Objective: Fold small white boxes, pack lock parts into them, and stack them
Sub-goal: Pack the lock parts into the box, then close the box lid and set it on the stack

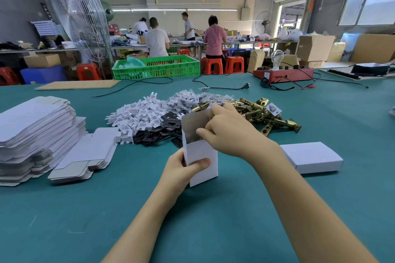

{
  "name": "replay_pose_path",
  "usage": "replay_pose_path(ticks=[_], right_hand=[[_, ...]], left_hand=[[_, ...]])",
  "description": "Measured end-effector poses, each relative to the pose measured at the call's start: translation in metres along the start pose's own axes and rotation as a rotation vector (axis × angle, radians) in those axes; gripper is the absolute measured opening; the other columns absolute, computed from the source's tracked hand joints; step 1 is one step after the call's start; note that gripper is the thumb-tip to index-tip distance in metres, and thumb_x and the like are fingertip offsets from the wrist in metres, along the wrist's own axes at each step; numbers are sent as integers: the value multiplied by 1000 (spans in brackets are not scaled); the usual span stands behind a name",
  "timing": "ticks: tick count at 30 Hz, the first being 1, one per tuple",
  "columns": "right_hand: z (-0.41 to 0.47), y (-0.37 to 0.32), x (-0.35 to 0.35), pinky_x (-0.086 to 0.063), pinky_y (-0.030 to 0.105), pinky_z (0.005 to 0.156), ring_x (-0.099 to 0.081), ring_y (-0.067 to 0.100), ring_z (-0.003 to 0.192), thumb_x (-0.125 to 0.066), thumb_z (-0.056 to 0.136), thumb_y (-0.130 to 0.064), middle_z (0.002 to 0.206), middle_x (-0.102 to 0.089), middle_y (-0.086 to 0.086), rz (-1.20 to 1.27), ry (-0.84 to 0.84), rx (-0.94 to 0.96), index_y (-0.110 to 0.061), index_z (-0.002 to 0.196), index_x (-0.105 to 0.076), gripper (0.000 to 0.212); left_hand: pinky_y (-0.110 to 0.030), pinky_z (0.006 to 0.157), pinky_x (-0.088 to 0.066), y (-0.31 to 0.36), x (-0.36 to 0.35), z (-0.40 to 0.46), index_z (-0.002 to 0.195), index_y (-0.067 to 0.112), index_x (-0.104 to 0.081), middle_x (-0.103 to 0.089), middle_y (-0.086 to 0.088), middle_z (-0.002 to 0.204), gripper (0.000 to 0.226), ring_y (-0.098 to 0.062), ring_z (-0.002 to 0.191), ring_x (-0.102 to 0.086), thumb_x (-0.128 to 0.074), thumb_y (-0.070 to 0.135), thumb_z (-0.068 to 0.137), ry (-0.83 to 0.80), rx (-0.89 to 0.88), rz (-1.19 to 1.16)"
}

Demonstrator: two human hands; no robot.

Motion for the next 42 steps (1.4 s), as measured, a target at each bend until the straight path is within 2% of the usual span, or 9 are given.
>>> replay_pose_path(ticks=[6,11,15,20,24,27,30,34,42], right_hand=[[-7,14,-11,-22,26,89,-29,22,106,-35,100,-48,115,-33,-2,138,42,-62,-19,81,-70,50],[-19,23,-30,-30,34,104,-34,22,128,-45,98,-40,142,-31,1,406,114,-27,-19,97,-70,33],[-23,23,-33,-44,21,89,-56,7,106,-55,95,-35,120,-48,-8,935,472,-94,-27,108,-55,16],[-25,13,-90,-52,25,83,-66,10,100,-35,100,-52,108,-71,-6,1532,198,-399,-27,108,-65,41],[-26,10,-109,-45,28,96,-66,5,104,-34,92,-64,108,-73,-7,1673,173,-512,-31,105,-69,50],[-24,13,-107,-45,28,96,-64,7,108,-36,90,-66,113,-71,-5,1749,181,-488,-33,112,-67,50],[-23,10,-104,-48,29,91,-66,9,106,-35,93,-63,111,-72,-4,1778,160,-430,-42,101,-73,44],[-19,9,-107,-49,40,98,-65,20,110,-32,97,-58,117,-70,2,1771,151,-372,-36,113,-69,46],[-17,6,-110,-41,50,107,-63,24,114,-40,84,-73,118,-69,4,1729,144,-304,-31,117,-68,61]], left_hand=[[-23,68,-56,1,0,0,102,22,-72,-75,-4,100,34,-16,88,-71,-77,25,69,10,-46,-28],[-23,71,-56,4,-1,-2,105,19,-71,-75,-6,100,36,-14,89,-70,-77,24,70,28,-108,-59],[-26,76,-56,6,-1,-3,109,18,-68,-74,-6,106,40,-17,93,-69,-76,26,71,47,-136,-47],[-41,95,-51,9,-13,-7,120,14,-58,-67,-12,120,46,-27,111,-63,-61,26,75,49,-150,-55],[-49,117,-29,4,-16,-6,140,10,-45,-46,-13,145,104,-26,138,-41,-48,85,67,5,-49,44],[-48,122,-14,5,-20,-3,152,27,-32,-32,2,158,123,-19,149,-21,-28,102,54,-1,-4,71],[-46,120,-23,2,-17,1,145,35,-45,-45,5,150,108,-17,143,-35,-36,98,57,47,81,18],[-41,94,-51,6,-14,5,113,31,-73,-73,-4,113,63,-21,105,-69,-54,74,72,27,100,-190],[-42,76,-58,12,-8,6,113,36,-62,-72,-1,111,30,-18,92,-70,-53,37,84,137,-94,-307]])
Point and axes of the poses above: each hand's wrist, its own z-axis towards the middle knuckle, its own x-axis out of the back of the hand, y = z × x, the point moved 4 cm from there along z, towards the middle knuckle
